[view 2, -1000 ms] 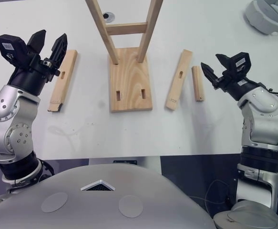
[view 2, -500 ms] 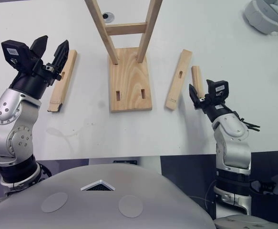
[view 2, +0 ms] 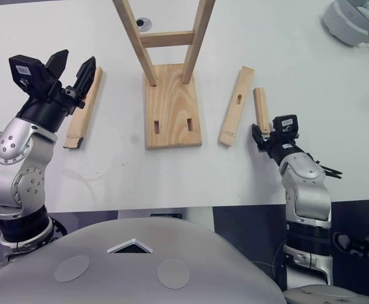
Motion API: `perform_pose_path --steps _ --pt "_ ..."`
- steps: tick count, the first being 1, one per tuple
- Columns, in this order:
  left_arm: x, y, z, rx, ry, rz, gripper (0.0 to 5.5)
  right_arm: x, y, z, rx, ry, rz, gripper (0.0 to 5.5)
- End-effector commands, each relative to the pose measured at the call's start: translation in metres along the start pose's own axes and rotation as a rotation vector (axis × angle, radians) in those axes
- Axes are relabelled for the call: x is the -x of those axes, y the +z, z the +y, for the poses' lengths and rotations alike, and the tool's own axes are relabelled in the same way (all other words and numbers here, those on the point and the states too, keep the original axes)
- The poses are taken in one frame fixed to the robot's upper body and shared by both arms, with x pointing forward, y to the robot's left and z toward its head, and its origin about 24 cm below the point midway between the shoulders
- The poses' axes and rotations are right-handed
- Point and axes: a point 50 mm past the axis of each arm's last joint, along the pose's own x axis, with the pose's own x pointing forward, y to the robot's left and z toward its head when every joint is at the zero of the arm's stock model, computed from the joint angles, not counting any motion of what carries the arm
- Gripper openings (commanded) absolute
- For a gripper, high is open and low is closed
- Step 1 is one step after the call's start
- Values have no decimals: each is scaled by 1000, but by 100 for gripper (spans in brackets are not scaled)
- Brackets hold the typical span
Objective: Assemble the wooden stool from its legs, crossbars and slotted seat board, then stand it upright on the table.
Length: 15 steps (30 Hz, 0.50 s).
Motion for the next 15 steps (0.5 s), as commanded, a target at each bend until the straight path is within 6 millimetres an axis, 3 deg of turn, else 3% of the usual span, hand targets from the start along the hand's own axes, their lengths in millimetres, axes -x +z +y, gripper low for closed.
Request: perform_pose_path --steps 1,5,7,13,15 --pt "-1 1 2 -25 7 0 312 0 -15 1 -6 -23 126 221" --pt "0 -1 4 -25 23 2 312 2 -14 2 34 -28 184 143" --pt "1 -1 5 -24 31 2 312 1 -6 0 33 -37 169 133" --pt "-2 1 6 -29 38 -8 312 -6 65 -4 4 -108 -232 133" --pt "-3 8 8 43 33 -51 312 0 99 4 44 -72 -425 133"
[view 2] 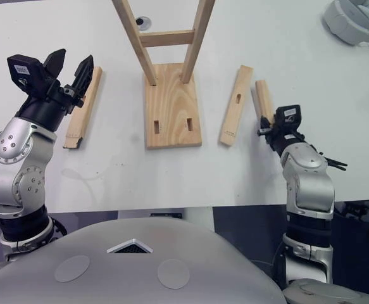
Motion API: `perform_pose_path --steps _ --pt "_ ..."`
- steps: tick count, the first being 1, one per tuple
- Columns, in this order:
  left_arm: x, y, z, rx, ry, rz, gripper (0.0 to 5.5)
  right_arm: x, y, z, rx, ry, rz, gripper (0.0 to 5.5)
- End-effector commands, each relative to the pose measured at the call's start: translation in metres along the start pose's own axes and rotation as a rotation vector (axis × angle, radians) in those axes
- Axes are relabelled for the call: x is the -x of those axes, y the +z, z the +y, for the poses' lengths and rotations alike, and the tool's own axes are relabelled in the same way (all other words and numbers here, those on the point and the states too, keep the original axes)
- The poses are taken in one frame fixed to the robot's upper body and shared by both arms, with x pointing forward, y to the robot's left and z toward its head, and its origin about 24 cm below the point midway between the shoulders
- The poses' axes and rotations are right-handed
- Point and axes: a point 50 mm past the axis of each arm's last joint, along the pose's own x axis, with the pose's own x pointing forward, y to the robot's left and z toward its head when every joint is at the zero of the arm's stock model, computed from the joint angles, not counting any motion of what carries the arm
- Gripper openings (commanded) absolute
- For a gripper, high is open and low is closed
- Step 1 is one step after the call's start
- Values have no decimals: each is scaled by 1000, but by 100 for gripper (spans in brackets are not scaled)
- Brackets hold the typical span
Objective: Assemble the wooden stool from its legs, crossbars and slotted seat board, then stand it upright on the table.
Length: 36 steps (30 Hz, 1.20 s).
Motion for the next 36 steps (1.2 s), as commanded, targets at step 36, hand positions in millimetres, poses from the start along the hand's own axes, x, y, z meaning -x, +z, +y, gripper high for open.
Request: perform_pose_path --steps 36 --pt "-38 117 -35 579 -493 -263 312 41 181 158 240 752 -987 133"
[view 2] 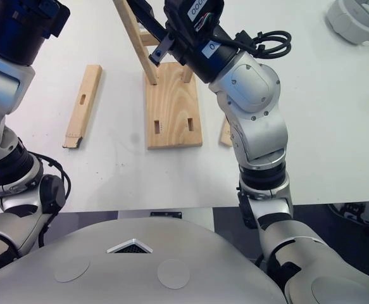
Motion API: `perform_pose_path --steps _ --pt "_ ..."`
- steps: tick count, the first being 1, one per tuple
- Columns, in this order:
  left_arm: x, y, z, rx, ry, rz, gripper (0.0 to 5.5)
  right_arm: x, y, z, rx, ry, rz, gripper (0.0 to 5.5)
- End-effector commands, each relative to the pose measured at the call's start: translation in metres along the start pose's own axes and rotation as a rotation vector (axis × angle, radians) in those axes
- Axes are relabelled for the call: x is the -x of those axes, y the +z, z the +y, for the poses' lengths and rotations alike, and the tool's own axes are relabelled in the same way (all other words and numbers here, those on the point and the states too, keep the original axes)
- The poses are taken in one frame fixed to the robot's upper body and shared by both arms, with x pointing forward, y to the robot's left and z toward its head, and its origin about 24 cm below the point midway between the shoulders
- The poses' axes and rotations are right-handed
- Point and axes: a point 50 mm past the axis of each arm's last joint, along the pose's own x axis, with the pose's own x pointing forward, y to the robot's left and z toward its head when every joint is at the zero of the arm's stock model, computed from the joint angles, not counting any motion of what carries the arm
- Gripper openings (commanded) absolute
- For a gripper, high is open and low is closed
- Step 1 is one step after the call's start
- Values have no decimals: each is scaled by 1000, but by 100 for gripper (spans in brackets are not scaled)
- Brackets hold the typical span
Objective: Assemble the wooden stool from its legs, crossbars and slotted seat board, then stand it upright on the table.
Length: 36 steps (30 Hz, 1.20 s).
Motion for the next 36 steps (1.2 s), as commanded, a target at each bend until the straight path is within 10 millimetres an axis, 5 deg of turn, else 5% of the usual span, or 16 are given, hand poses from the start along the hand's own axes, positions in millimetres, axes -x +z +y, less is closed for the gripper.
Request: perform_pose_path --steps 1,13,18,23,29,36 --pt "-1 0 0 -2 11 16 312 -2 2 2 19 22 -6 133" --pt "1 -6 4 17 21 48 312 -2 1 1 8 70 -5 133" --pt "6 -4 -3 79 -122 44 312 6 -7 -10 -243 106 5 133" --pt "10 -4 0 102 -143 55 312 11 -4 -24 -270 142 7 133" --pt "4 -12 15 123 -9 68 312 4 -8 -15 35 130 23 133" --pt "1 -23 8 187 18 46 275 2 -17 -3 32 116 16 133"
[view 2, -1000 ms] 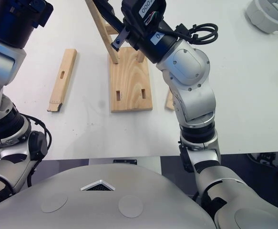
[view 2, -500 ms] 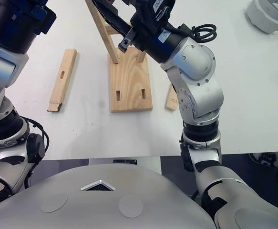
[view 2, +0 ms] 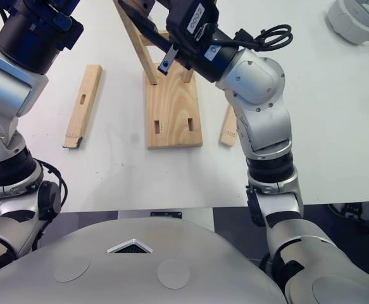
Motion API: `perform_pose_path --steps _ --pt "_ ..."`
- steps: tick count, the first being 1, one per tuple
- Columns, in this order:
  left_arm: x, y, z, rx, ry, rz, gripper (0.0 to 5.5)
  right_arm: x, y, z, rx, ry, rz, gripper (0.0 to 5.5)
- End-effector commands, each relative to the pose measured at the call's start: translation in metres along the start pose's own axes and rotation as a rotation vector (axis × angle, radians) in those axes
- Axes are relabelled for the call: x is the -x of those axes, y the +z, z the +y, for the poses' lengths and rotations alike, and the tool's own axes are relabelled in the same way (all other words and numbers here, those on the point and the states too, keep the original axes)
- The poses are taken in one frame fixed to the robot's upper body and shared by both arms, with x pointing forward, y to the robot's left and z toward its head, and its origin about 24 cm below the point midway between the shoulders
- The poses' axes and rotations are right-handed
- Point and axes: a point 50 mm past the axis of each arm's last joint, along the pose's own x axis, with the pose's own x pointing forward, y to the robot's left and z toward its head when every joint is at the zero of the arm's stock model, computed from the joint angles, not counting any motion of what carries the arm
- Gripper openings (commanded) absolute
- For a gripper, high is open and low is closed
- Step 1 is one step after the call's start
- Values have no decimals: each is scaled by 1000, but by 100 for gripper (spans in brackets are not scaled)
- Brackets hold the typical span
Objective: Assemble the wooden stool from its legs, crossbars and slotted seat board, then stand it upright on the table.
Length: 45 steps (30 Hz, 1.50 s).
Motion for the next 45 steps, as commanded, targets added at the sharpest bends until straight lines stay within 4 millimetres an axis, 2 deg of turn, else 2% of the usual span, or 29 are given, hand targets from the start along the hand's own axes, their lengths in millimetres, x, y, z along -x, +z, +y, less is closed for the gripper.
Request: perform_pose_path --steps 1,12,20,23,25,29,33,37,39,41,45 --pt "1 -1 3 15 49 -24 260 0 0 1 -7 -31 -14 133" --pt "3 -1 9 36 114 -73 60 1 -6 3 -2 -33 15 133" --pt "3 -1 10 -14 132 -89 53 0 -14 12 -4 -17 61 133" --pt "8 2 5 -67 143 -142 53 -2 -18 15 -42 -15 82 133" --pt "15 3 3 -98 167 -173 40 -8 -20 18 -87 -5 75 194" --pt "20 9 6 -186 199 -191 40 -9 -21 6 -105 -84 72 261" --pt "46 18 12 -354 263 -133 40 11 -21 -10 -122 -201 107 331" --pt "80 29 43 -529 471 -87 40 48 -23 -21 -144 -367 175 386" --pt "92 21 62 -627 547 -21 40 64 -24 -20 -140 -431 220 386" --pt "102 7 74 -725 573 57 40 71 -23 -18 -135 -459 239 386" --pt "128 -9 99 -831 615 133 40 84 -26 -18 -144 -513 275 386"
